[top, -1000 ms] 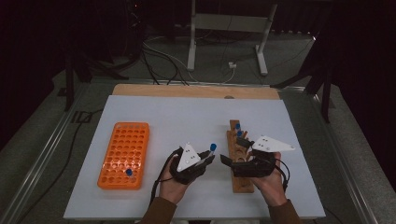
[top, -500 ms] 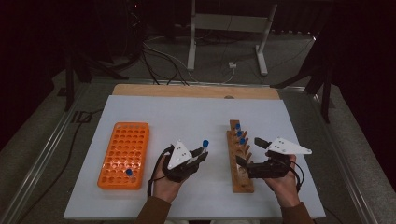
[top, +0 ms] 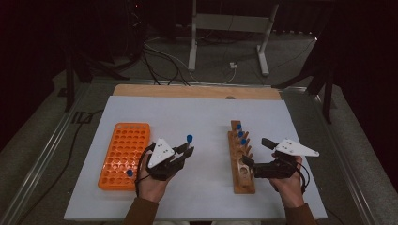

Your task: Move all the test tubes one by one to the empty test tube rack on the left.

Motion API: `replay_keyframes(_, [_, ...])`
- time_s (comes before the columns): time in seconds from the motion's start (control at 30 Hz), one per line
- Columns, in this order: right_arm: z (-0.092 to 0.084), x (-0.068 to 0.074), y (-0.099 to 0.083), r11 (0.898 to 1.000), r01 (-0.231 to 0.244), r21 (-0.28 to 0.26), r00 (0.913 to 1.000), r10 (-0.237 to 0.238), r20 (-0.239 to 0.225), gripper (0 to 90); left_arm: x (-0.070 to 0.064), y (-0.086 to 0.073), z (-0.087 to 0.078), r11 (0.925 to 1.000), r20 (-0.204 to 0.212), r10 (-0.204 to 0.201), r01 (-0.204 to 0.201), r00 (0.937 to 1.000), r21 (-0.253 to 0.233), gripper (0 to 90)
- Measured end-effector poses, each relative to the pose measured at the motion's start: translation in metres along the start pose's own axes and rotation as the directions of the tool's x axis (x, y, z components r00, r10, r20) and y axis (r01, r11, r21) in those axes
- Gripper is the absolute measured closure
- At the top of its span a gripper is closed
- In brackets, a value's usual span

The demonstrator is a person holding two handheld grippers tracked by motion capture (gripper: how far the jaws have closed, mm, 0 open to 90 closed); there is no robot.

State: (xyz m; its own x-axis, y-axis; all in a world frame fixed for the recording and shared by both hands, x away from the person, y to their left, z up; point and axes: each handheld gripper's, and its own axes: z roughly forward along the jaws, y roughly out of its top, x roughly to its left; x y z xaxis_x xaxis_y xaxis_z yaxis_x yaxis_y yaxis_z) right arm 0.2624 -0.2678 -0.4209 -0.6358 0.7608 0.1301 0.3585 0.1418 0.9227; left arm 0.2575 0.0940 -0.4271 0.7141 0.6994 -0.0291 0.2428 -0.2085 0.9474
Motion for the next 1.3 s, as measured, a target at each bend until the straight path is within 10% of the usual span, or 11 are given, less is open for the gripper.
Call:
replay_keyframes(0.77, [-0.013, -0.01, 0.0, 0.999, -0.024, -0.039, 0.9994, 0.025, 0.023, 0.1, 0.038, -0.002, -0.065, 0.9982, -0.112, -0.046, 0.042, 0.9926, -0.042, 78.1])
replay_keyframes(1.3, [-0.015, -0.011, -0.001, 0.999, -0.021, -0.043, 0.9994, 0.023, 0.027, 0.1, 0.065, -0.029, -0.104, 0.9965, -0.213, -0.084, 0.083, 0.9734, -0.013, 78.2])
